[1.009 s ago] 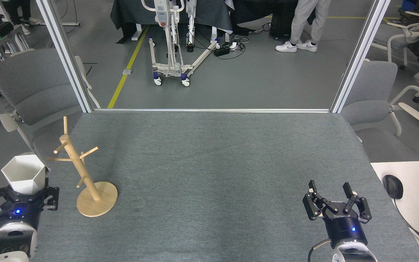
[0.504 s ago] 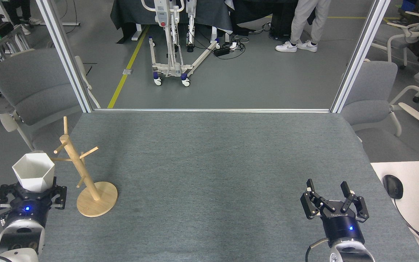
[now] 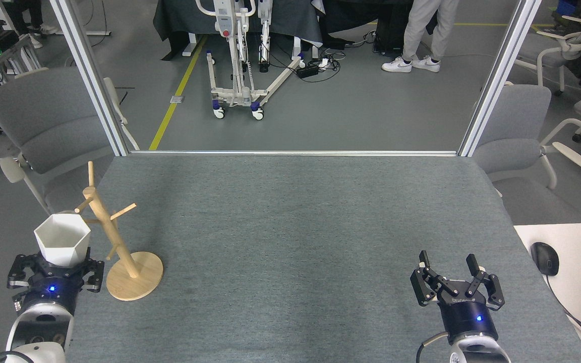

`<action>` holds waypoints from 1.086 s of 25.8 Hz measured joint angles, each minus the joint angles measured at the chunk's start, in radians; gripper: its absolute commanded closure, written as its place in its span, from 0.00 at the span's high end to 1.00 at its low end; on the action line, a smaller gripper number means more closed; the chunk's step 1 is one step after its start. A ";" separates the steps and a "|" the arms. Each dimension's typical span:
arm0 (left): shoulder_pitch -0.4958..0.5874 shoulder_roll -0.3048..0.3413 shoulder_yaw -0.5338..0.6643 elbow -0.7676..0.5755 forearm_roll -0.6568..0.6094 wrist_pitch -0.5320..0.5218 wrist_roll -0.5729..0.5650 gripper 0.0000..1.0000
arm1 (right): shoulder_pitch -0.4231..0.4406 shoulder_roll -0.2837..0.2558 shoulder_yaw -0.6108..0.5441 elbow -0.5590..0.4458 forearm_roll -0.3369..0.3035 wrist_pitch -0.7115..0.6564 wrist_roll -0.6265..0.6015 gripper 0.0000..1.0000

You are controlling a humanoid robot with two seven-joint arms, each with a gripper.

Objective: Hang cup on storage rack
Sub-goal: 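Hook the cup onto a mug tree peg with the left gripper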

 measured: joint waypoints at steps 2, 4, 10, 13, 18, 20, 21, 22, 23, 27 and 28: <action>-0.002 -0.001 -0.003 0.007 -0.002 0.000 0.000 0.04 | 0.001 0.006 -0.001 0.000 0.005 0.000 0.000 1.00; -0.002 -0.001 -0.004 0.012 -0.003 0.000 0.000 0.22 | 0.001 0.011 -0.002 0.000 0.010 0.000 0.000 1.00; -0.003 -0.005 -0.005 0.017 -0.004 -0.001 0.003 0.90 | 0.001 0.018 -0.005 0.001 0.020 0.001 -0.001 1.00; -0.003 -0.012 -0.005 0.024 -0.004 0.001 0.012 0.93 | 0.000 0.017 -0.005 0.002 0.020 0.002 -0.001 1.00; -0.003 -0.020 -0.005 0.038 -0.003 0.004 0.019 0.97 | 0.000 0.020 -0.006 0.011 0.024 0.002 -0.001 1.00; -0.003 -0.025 -0.005 0.045 -0.002 0.005 0.019 0.97 | -0.001 0.021 -0.007 0.014 0.026 0.002 -0.001 1.00; -0.003 -0.028 -0.005 0.049 -0.001 0.005 0.019 0.97 | -0.001 0.024 -0.008 0.016 0.029 0.002 -0.003 1.00; -0.004 -0.032 -0.005 0.054 -0.001 0.005 0.019 0.98 | -0.002 0.027 -0.007 0.019 0.033 0.002 -0.003 1.00; -0.004 -0.036 -0.005 0.059 0.001 0.005 0.019 0.98 | -0.003 0.029 -0.007 0.022 0.038 0.002 -0.004 1.00; -0.004 -0.065 -0.005 0.098 0.004 0.005 0.032 0.98 | -0.004 0.038 -0.008 0.028 0.051 0.002 -0.001 1.00; -0.003 -0.072 -0.005 0.110 0.005 0.004 0.041 0.98 | -0.004 0.042 -0.009 0.030 0.053 0.002 0.000 1.00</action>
